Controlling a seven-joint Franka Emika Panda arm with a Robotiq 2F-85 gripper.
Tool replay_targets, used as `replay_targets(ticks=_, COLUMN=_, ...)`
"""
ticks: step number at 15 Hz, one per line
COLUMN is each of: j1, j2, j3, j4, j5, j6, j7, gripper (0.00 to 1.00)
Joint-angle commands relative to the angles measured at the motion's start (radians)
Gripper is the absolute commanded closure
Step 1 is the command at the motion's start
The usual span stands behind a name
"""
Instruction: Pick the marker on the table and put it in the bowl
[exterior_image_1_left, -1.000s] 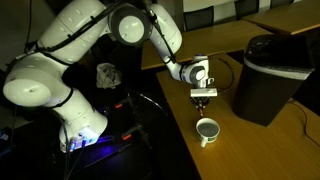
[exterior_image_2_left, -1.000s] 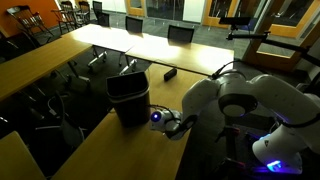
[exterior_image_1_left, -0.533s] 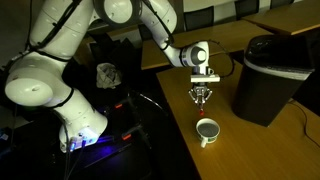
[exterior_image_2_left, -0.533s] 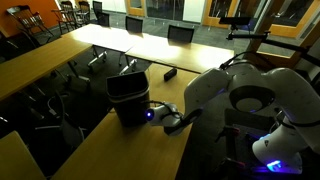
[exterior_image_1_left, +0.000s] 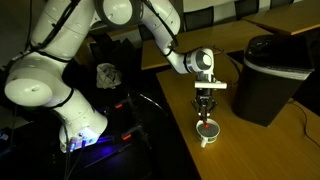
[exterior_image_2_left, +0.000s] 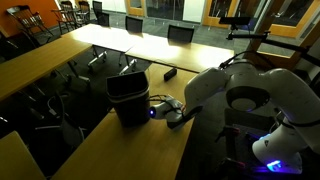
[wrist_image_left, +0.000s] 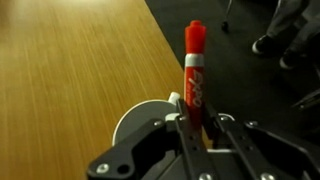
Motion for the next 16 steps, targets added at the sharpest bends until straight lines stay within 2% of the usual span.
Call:
replay_targets(ticks=1, j1=0.004, j2=0.066, j3=-0.010, j4=0.069, j5=-0.043, j6=-0.079, j7=0.037, gripper=0.95)
replay_targets(ticks=8, j1=0.010, j2=0.208, j3=-0.011, j4=0.202, j5=-0.075, j6=-0.093, j7=0.114, gripper=0.95)
replay_targets(ticks=13, j1=0.020, j2=0.248, j3=-0.015, j4=0.260, j5=-0.070, j6=-0.089, j7=0.133, gripper=0.94)
replay_targets(ticks=14, j1=0.020, j2=0.252, j3=-0.015, j4=0.268, j5=-0.068, j6=-0.091, j7=0.132, gripper=0.92)
replay_targets(ticks=15, j1=0.021, j2=0.254, j3=-0.017, j4=0.272, j5=-0.067, j6=-0.095, j7=0.132, gripper=0.83)
replay_targets(ticks=16, j1=0.021, j2=0.257, j3=-0.018, j4=0.277, j5=-0.067, j6=-0.098, j7=0.133, gripper=0.68)
